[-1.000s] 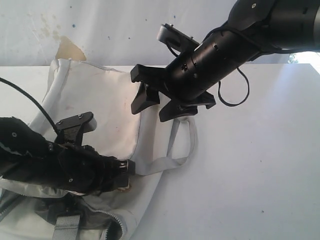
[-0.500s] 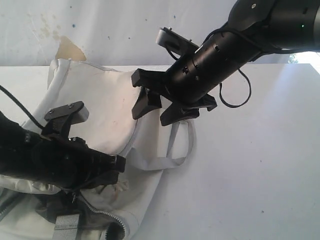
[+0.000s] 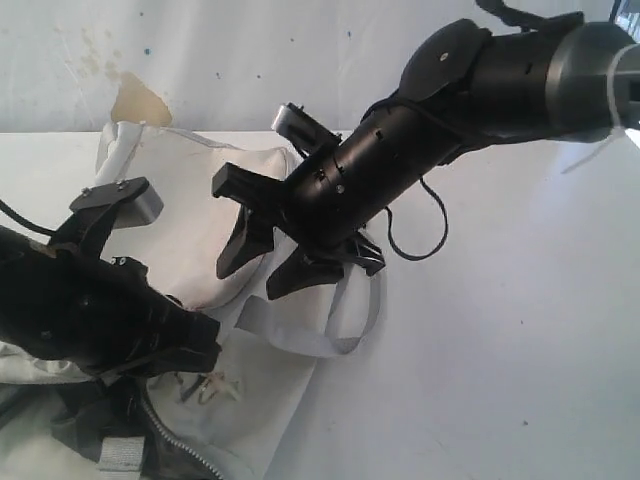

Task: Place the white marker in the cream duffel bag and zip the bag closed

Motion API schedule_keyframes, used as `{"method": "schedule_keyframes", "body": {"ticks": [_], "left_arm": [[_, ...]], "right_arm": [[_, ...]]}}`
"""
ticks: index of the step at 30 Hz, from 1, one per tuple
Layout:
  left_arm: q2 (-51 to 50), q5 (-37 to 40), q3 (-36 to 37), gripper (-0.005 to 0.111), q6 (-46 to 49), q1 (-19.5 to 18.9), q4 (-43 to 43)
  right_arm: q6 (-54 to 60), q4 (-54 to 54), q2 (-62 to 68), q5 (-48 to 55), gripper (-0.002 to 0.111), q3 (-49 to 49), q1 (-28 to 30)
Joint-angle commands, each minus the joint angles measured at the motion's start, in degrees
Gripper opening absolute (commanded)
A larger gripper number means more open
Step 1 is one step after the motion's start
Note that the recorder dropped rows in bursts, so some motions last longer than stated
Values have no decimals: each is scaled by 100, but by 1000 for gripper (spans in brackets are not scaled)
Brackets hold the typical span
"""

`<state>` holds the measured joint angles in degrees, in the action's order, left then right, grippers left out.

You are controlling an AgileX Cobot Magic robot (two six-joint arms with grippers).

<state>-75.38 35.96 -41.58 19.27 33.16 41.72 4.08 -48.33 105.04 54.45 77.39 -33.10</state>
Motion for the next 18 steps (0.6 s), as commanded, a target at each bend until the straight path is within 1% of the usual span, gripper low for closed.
{"method": "schedule_keyframes", "body": {"ticks": [1, 6, 8, 11, 18], "left_arm": [[69, 90, -51, 0, -107, 1, -85], [69, 117, -51, 0, -552, 1, -69], [69, 142, -51, 0, -601, 1, -69], [69, 163, -51, 0, -601, 1, 157], [69, -37, -51, 0, -717, 1, 272]], "right_arm": [[-177, -73, 114, 99, 51, 19, 3], [-177, -361, 149, -125, 51, 19, 3], [-177, -437, 149, -141, 51, 19, 3], [-177, -478, 157, -184, 51, 19, 3], [-177, -537, 368, -1, 45, 19, -110]]}}
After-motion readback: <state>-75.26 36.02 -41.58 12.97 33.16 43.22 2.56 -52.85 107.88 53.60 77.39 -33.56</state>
